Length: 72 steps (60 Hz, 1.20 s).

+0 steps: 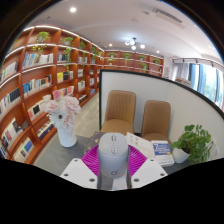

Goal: Arrange mouse

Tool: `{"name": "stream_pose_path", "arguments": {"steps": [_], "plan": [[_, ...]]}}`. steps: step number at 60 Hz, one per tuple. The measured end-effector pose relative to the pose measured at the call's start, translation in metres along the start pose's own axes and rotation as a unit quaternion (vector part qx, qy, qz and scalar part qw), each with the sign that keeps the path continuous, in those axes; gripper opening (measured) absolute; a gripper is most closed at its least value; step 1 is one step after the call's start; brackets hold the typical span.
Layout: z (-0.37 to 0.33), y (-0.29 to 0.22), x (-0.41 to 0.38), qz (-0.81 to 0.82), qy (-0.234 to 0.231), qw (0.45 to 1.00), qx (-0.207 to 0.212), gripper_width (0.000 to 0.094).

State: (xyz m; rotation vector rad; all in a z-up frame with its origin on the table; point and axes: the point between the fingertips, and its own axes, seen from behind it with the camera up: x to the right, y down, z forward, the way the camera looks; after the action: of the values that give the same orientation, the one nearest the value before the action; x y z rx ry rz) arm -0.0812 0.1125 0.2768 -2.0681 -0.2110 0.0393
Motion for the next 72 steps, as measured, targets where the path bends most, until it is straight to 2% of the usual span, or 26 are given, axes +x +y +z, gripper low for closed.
{"name": "stream_pose_path", "arguments": {"steps": [3,6,13,22,34,36,46,60,61,67,70,72], "plan": [[-0.001,0.019,0.032,0.002,0.019,1.0,-0.007,0.0334],[0.015,0.032,0.065,0.011,0.033,0.999,-0.032,0.0333],[0.042,0.108,0.123,0.025,0.061,0.993,-0.098,0.0333],[0.075,0.208,0.148,0.041,0.06,0.982,-0.177,0.0333],[0.094,0.29,0.143,0.055,0.043,0.969,-0.238,0.0335],[0.097,0.286,0.143,0.058,0.044,0.972,-0.221,0.0336],[0.095,0.29,0.141,0.083,0.045,0.974,-0.206,0.0337],[0.097,0.291,0.142,0.071,0.044,0.971,-0.222,0.0509],[0.096,0.291,0.143,0.073,0.047,0.971,-0.224,0.0529],[0.082,0.293,0.144,0.055,0.055,0.965,-0.25,0.0783],[0.073,0.284,0.141,0.048,0.055,0.967,-0.245,0.0844],[0.067,0.275,0.136,0.05,0.05,0.969,-0.236,0.0849]]}}
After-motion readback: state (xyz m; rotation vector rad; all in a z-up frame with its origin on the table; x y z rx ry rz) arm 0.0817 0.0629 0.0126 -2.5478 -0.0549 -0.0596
